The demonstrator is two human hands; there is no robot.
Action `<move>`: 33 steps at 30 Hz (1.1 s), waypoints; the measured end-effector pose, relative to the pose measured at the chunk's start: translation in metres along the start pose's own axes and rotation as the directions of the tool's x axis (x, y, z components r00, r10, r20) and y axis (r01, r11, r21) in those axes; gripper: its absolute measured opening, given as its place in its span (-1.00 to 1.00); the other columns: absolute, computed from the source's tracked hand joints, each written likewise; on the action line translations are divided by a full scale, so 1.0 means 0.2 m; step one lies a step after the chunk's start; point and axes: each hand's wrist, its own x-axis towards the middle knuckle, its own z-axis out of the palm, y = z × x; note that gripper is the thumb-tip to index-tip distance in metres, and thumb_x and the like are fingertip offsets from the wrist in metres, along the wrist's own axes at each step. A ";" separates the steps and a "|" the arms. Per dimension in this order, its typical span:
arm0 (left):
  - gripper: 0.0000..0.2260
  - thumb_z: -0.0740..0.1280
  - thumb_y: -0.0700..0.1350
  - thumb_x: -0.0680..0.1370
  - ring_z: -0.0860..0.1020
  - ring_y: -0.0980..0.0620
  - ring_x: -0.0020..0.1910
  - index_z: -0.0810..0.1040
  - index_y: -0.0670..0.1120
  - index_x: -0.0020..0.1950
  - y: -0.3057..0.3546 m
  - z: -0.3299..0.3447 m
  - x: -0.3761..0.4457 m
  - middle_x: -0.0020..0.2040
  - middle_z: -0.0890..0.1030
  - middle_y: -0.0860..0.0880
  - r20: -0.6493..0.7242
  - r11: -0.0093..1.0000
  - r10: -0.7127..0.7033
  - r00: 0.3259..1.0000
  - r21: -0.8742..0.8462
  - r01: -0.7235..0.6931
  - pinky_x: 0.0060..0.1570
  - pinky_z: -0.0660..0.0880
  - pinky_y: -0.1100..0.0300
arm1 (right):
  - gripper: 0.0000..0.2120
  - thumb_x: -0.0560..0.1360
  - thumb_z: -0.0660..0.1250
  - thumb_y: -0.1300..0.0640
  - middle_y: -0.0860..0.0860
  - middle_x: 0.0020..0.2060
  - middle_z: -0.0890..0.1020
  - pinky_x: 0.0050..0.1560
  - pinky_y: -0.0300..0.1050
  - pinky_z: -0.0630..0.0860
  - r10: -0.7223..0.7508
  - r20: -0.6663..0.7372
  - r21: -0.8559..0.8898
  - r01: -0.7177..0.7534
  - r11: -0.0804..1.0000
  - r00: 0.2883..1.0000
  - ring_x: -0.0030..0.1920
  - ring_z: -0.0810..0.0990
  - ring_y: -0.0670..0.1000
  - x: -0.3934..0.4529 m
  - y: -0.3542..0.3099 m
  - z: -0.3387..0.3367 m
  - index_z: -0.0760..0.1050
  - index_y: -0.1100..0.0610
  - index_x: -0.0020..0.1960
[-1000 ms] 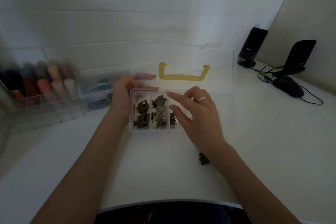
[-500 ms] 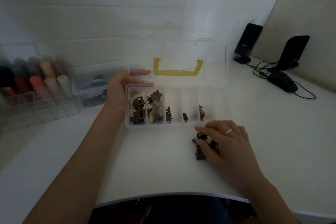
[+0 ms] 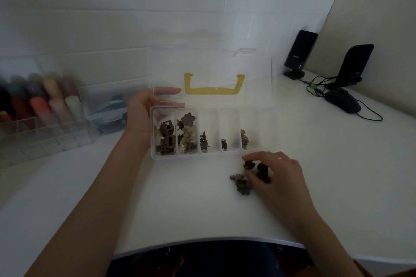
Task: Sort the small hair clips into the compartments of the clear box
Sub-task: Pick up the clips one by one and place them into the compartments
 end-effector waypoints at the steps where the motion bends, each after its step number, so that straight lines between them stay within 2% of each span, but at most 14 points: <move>1: -0.67 0.16 -0.14 0.21 0.62 -0.02 -0.38 0.64 -0.18 -0.18 0.00 0.00 0.00 -0.35 0.66 -0.09 -0.001 1.000 -0.004 1.000 -0.002 0.004 -0.22 0.57 0.16 | -0.75 0.34 0.50 0.11 -0.27 -0.23 0.59 0.00 -0.15 0.30 -0.010 -0.041 0.021 0.011 1.000 0.999 -0.08 0.51 -0.15 0.00 -0.01 -0.01 0.58 -0.14 -0.04; 4: -0.72 0.16 -0.15 0.22 0.59 0.04 -0.45 0.67 -0.08 -0.41 0.02 0.01 -0.03 -0.43 0.64 -0.05 0.000 1.000 -0.021 1.000 -0.020 0.021 -0.37 0.55 0.26 | -0.82 0.33 0.51 0.04 -0.25 -0.35 0.53 -0.11 -0.27 0.36 -0.031 -0.150 0.136 0.052 0.989 0.988 -0.14 0.50 -0.17 -0.01 -0.04 -0.03 0.60 -0.11 -0.10; 6: -0.73 0.14 -0.15 0.22 0.55 0.10 -0.52 0.61 -0.06 -0.55 0.04 0.02 -0.05 -0.50 0.60 0.02 0.012 1.000 -0.025 1.000 -0.019 0.025 -0.42 0.48 0.32 | -0.83 0.34 0.52 0.07 -0.21 -0.33 0.55 -0.17 -0.37 0.37 -0.024 -0.184 0.183 0.058 0.981 0.983 -0.17 0.52 -0.15 -0.02 -0.05 -0.04 0.59 -0.09 -0.12; 8: -0.73 0.13 -0.15 0.21 0.51 0.14 -0.55 0.55 -0.05 -0.63 0.05 0.02 -0.06 -0.56 0.53 0.08 0.012 0.999 -0.030 0.999 -0.015 0.031 -0.41 0.45 0.32 | -0.80 0.34 0.52 0.13 -0.27 -0.25 0.54 -0.14 -0.44 0.37 -0.016 -0.220 0.197 0.060 0.979 0.975 -0.14 0.51 -0.17 -0.02 -0.05 -0.04 0.58 -0.05 -0.10; 11: -0.73 0.13 -0.14 0.20 0.53 0.13 -0.51 0.60 -0.04 -0.58 0.05 -0.01 -0.04 -0.54 0.56 0.07 0.022 0.999 -0.021 1.000 -0.041 0.022 -0.36 0.46 0.29 | -0.72 0.37 0.49 0.18 -0.20 -0.15 0.56 -0.11 -0.45 0.38 -0.005 -0.296 0.225 0.075 0.972 0.955 -0.10 0.49 -0.22 0.00 -0.04 -0.05 0.47 -0.07 -0.05; 13: -0.72 0.15 -0.13 0.20 0.56 0.08 -0.43 0.66 -0.06 -0.48 0.05 -0.05 -0.02 -0.47 0.61 0.03 0.026 0.998 -0.013 1.000 -0.053 0.014 -0.29 0.49 0.24 | -0.68 0.39 0.47 0.21 -0.14 -0.09 0.60 -0.11 -0.43 0.39 -0.018 -0.335 0.244 0.105 0.964 0.942 -0.11 0.51 -0.17 0.02 -0.04 -0.05 0.40 -0.10 -0.06; 15: -0.72 0.16 -0.11 0.20 0.57 0.03 -0.37 0.69 -0.07 -0.40 0.04 -0.07 0.00 -0.41 0.63 0.00 0.024 0.999 -0.019 1.000 -0.041 0.020 -0.25 0.51 0.21 | -0.71 0.41 0.45 0.21 -0.21 -0.03 0.60 -0.08 -0.45 0.38 -0.061 -0.350 0.227 0.148 0.962 0.935 -0.06 0.52 -0.14 0.05 -0.06 -0.04 0.38 -0.08 -0.07; 17: -0.71 0.17 -0.11 0.20 0.57 0.00 -0.34 0.70 -0.07 -0.38 0.03 -0.08 0.00 -0.40 0.63 -0.03 0.023 1.000 -0.014 1.000 -0.027 0.015 -0.25 0.53 0.20 | -0.79 0.44 0.41 0.10 -0.31 0.00 0.54 -0.01 -0.41 0.40 -0.117 -0.326 0.217 0.195 0.957 0.938 0.00 0.50 -0.17 0.09 -0.10 -0.03 0.39 -0.08 -0.07; 19: -0.71 0.17 -0.11 0.21 0.58 0.00 -0.35 0.69 -0.07 -0.39 0.03 -0.07 0.01 -0.40 0.63 -0.03 0.011 1.000 -0.007 1.000 -0.021 0.008 -0.25 0.53 0.19 | -0.87 0.45 0.32 0.01 -0.30 -0.01 0.56 0.05 -0.22 0.44 -0.179 -0.285 0.208 0.243 0.948 0.942 0.02 0.49 -0.18 0.14 -0.13 -0.01 0.40 -0.10 -0.04; 21: -0.71 0.17 -0.11 0.21 0.58 0.01 -0.38 0.70 -0.07 -0.38 0.03 -0.07 0.00 -0.42 0.63 -0.03 0.012 1.000 0.009 1.000 -0.015 -0.008 -0.27 0.52 0.20 | -0.88 0.44 0.31 0.00 -0.25 -0.03 0.60 0.08 -0.12 0.43 -0.244 -0.267 0.184 0.298 0.937 0.932 0.02 0.50 -0.14 0.20 -0.17 0.00 0.42 -0.06 -0.04; 24: -0.70 0.17 -0.10 0.21 0.59 0.01 -0.39 0.71 -0.07 -0.36 0.03 -0.08 0.01 -0.44 0.63 -0.04 -0.001 0.999 0.027 1.000 0.025 -0.027 -0.26 0.51 0.20 | -0.86 0.45 0.31 0.02 -0.12 -0.06 0.66 0.10 -0.15 0.36 -0.326 -0.291 0.138 0.376 0.916 0.900 0.02 0.50 -0.09 0.29 -0.22 0.03 0.48 0.05 -0.04; 26: -0.69 0.16 -0.10 0.21 0.59 0.00 -0.40 0.71 -0.08 -0.36 0.04 -0.08 0.02 -0.44 0.63 -0.06 0.004 0.999 0.022 1.000 0.024 -0.022 -0.28 0.51 0.21 | -0.83 0.46 0.31 0.05 -0.08 -0.09 0.67 0.11 -0.15 0.34 -0.353 -0.311 0.107 0.401 0.910 0.883 0.02 0.51 -0.07 0.33 -0.23 0.08 0.47 0.05 0.03; 29: -0.69 0.15 -0.11 0.22 0.59 -0.01 -0.39 0.71 -0.08 -0.36 0.04 -0.08 0.01 -0.42 0.64 -0.08 0.013 1.000 0.008 1.000 0.019 -0.008 -0.29 0.52 0.22 | -0.82 0.48 0.32 0.13 -0.09 -0.03 0.65 0.07 -0.03 0.45 -0.350 -0.348 0.104 0.406 0.908 0.870 0.03 0.52 -0.04 0.34 -0.20 0.14 0.49 0.07 0.08; 33: -0.70 0.15 -0.11 0.22 0.58 0.01 -0.40 0.70 -0.07 -0.39 0.05 -0.07 0.01 -0.45 0.62 -0.04 0.004 1.000 0.008 1.000 -0.002 -0.008 -0.28 0.51 0.23 | -0.76 0.47 0.33 0.17 -0.22 0.00 0.56 0.09 -0.11 0.46 -0.234 -0.380 0.241 0.340 0.909 0.895 0.04 0.49 -0.10 0.32 -0.17 0.11 0.44 -0.01 0.11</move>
